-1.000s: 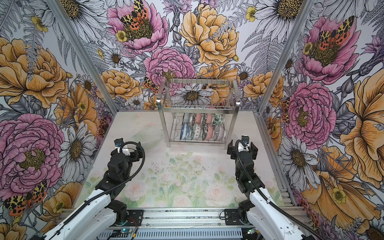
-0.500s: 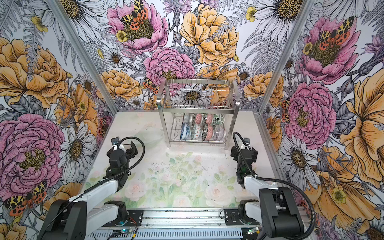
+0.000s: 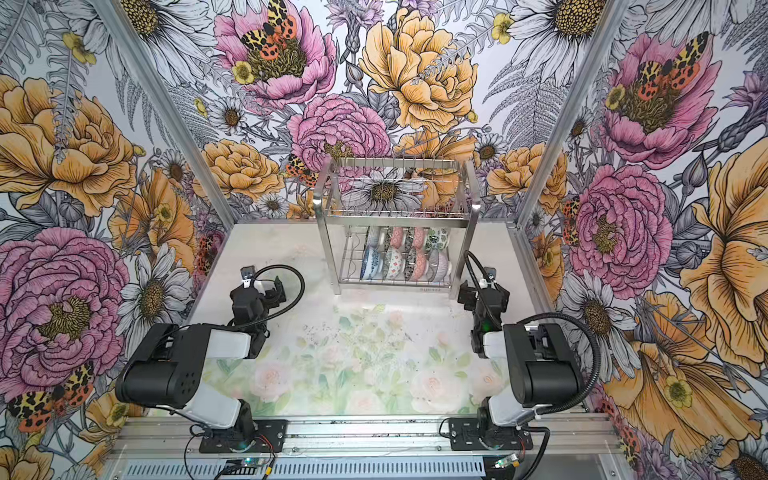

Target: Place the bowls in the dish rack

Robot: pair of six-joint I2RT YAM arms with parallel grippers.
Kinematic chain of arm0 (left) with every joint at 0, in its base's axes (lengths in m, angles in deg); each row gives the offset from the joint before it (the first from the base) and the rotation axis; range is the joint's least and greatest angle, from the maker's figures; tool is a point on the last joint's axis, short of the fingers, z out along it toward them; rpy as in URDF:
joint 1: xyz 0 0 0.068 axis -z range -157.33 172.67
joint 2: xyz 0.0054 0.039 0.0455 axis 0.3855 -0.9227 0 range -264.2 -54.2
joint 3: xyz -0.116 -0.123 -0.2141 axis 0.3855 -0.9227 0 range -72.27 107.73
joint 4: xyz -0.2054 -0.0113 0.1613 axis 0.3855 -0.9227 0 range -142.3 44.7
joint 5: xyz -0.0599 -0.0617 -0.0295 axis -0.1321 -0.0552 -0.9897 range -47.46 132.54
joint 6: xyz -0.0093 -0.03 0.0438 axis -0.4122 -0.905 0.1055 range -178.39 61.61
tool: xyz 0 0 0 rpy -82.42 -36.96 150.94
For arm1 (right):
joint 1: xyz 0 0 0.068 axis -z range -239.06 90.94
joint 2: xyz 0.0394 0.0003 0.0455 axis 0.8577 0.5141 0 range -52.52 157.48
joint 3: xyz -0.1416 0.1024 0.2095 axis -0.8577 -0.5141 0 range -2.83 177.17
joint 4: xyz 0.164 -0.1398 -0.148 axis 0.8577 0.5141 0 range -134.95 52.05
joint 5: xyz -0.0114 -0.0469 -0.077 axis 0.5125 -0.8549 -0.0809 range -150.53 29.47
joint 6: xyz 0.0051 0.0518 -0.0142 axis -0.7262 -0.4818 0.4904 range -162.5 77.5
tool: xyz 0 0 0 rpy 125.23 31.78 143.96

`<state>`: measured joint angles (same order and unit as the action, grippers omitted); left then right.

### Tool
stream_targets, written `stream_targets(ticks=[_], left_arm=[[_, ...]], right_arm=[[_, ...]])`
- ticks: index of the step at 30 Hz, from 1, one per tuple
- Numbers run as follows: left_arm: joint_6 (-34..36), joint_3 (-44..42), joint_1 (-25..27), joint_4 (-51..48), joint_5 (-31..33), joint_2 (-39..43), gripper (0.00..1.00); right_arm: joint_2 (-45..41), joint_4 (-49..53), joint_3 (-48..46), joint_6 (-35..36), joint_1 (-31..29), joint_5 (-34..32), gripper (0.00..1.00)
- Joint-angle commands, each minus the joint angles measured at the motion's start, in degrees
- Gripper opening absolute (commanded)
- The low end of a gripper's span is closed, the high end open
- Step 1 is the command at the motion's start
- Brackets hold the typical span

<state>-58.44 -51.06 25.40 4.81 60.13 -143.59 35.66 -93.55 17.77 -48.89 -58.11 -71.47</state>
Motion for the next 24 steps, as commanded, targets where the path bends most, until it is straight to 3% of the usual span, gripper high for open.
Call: stream_targets(ticks=[1,24], left_arm=[[-0.5,0.0,-1.6,4.5,-3.2,0.6,0.99],[-0.4,-0.2,-1.6,5.2,-3.2,0.4,0.99]], right_arm=[[-0.1,-2.3,1.3,0.2,0.0,1.1,1.00],[-0.2,-1.7,1.5,0.9,-0.7,0.5,1.00]])
